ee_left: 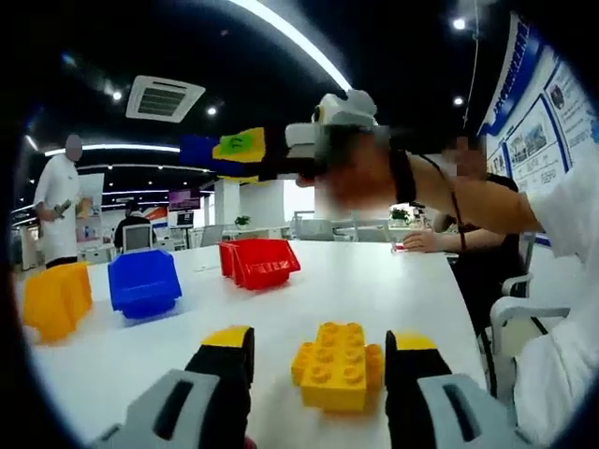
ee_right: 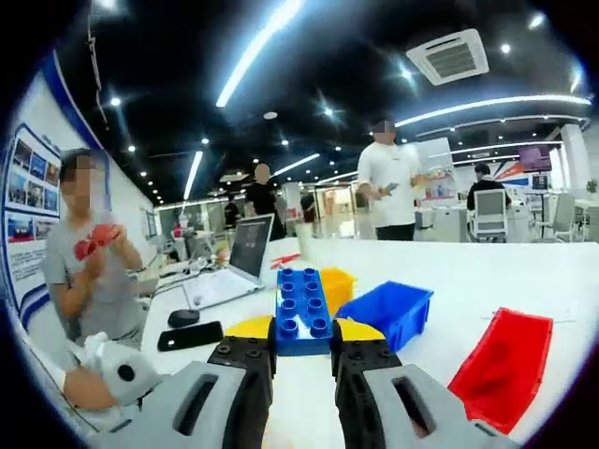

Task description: Take apart the toy blocks one by one and place each separated block into its matching bin, sorting the blocks by their type until all the connected pieces are disassembled and separated into the correct bins

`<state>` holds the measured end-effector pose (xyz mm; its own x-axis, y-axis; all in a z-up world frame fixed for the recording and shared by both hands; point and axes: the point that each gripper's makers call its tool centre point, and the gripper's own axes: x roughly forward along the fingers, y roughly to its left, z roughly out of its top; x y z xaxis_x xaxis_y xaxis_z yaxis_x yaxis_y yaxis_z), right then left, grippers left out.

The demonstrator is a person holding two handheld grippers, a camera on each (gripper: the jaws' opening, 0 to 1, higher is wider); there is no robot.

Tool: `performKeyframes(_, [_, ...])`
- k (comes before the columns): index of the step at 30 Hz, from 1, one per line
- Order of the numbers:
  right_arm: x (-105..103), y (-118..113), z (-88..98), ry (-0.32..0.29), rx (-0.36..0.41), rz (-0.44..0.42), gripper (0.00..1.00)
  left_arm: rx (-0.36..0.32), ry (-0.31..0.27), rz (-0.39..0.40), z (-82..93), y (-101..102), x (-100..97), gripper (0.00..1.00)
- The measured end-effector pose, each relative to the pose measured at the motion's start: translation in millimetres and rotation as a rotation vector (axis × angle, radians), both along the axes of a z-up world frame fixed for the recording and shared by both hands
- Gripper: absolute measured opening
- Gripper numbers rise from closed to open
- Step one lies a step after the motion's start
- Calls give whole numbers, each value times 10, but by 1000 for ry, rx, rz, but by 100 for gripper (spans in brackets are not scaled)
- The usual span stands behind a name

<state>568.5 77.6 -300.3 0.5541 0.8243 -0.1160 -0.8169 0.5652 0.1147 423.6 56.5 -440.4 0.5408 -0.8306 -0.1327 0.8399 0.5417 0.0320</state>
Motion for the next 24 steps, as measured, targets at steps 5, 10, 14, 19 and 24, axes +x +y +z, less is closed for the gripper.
performKeyframes(5, [353,128,-31,31,-36,-59,24,5,-3,7,-3,8,26,56])
performKeyframes(10, [675,247,-169,49,-125,-106,24,8,-6,14,-5,21,54,55])
performKeyframes(14, [874,345,-261,73,-147,-135,25,10,-11,20,-7,54,96,55])
performKeyframes(19, [1107,432,-413,83,-204,-174,25,16,-16,21,-15,56,101,55])
performKeyframes(24, [1281,503,-468,99,-202,-208,25,12,-17,20,-9,62,107,55])
